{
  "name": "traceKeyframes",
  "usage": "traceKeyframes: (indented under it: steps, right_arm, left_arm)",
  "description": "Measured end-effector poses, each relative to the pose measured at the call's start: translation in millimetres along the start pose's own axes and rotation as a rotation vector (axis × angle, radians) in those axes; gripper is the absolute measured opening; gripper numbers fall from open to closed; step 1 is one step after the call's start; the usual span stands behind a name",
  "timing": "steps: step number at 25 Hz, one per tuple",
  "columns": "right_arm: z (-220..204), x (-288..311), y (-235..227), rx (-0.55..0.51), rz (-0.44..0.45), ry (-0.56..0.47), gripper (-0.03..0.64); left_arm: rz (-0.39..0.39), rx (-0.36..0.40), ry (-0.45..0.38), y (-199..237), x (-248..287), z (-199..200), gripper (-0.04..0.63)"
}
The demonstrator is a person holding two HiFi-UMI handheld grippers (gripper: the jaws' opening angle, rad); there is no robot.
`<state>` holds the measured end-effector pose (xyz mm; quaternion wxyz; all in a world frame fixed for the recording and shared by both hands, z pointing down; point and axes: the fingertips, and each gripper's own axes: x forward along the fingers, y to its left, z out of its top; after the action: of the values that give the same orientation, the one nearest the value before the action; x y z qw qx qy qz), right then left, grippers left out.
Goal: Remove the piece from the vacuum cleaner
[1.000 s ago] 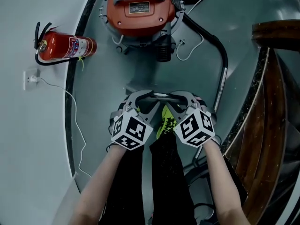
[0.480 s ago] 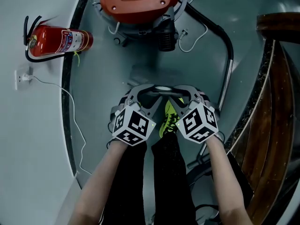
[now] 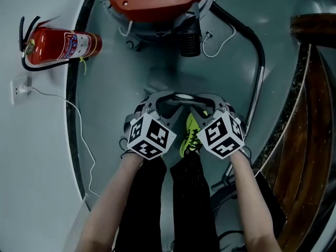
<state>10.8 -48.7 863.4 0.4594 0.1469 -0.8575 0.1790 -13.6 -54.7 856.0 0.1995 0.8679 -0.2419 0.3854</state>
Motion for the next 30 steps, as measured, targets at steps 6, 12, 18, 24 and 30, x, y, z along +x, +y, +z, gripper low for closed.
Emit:
traceKeyframes:
  steps: [6,12,18,24,30]
  right_arm:
    - [3,7,-2,0.048,-0.017,0.004,0.095]
    - [6,8,-4,0.126,0.001,-0.023,0.140]
    - [7,9,1,0.172,0.028,-0.026,0.153]
    - [12,2,-3,0.284,0.043,-0.078,0.150]
    - [19,-9,1,0.337,0.057,-0.086,0.109]
  left_arm:
    - [0.003,-0.013,0.003,7,0,-3,0.159]
    - [-0.012,-0.016,-0.009,8,2,-4,0.176]
    - [-0.036,-0.014,0.006,1,1,-9,0.181]
    - [0.011,-0.117,-0.060,18,-6,2,0.181]
    - [0.011,-0.171,-0.076,22,-20,7,0.162]
